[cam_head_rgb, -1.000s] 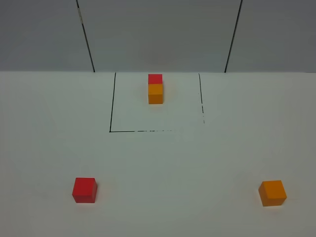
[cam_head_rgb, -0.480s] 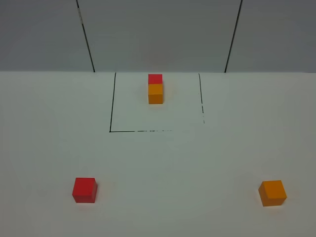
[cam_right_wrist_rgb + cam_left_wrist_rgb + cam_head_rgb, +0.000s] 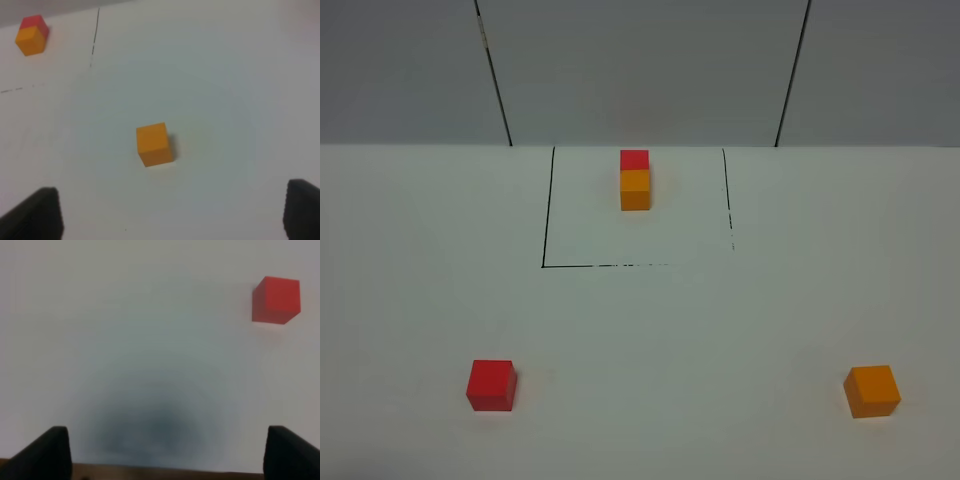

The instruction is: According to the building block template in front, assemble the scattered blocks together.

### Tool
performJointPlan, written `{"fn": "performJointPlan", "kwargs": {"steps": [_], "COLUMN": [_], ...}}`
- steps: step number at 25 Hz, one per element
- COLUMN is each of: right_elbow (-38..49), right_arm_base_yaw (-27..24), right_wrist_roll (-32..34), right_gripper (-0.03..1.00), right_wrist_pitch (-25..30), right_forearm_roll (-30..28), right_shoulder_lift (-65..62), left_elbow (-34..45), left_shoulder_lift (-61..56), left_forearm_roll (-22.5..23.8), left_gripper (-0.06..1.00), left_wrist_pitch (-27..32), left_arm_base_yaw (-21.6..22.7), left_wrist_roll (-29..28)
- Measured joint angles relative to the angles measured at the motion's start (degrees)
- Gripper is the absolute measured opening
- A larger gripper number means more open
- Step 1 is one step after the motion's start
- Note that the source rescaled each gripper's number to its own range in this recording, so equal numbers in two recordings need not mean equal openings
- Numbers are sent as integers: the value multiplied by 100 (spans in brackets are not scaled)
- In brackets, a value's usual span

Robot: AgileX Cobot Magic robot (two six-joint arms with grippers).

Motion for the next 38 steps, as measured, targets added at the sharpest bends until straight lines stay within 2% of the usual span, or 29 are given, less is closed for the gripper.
{"fn": "performJointPlan", "kwargs": {"steps": [4,10,14,17,18,22,25,31,38], "right_elbow": [0,0,0,0,0,0,0,0,0], "right_arm_base_yaw": [0,0,0,0,0,0,0,0,0], "right_wrist_roll": [0,0,0,0,0,0,0,0,0], "right_gripper": [79,79,79,79,79,79,79,79,79], "right_wrist_pitch": [0,0,0,0,0,0,0,0,0], "right_forearm_roll": [0,0,0,0,0,0,0,0,0], "right_shoulder_lift": [0,0,0,0,0,0,0,0,0], "left_elbow": [-532,-1234,-1579,-1853,-1958,-2234,-2282,-2287,-2287], "left_shoulder_lift": [1260,3014,3974,4664,4866,5433,5766,6518,7270], "left_forearm_roll": [-72,-649,-665,-458,-342,106,187,-219,-306], "left_gripper": [66,66,66,66,66,67,75,97,100], "left_wrist_pitch": [14,29,-21,-52,-72,-577,-1118,-1607,-1821], "left_arm_base_yaw": [0,0,-18,-322,-542,-1294,-1628,-1842,-1938], "left_wrist_roll": [-11,230,328,326,284,-300,-665,-828,-1169]}}
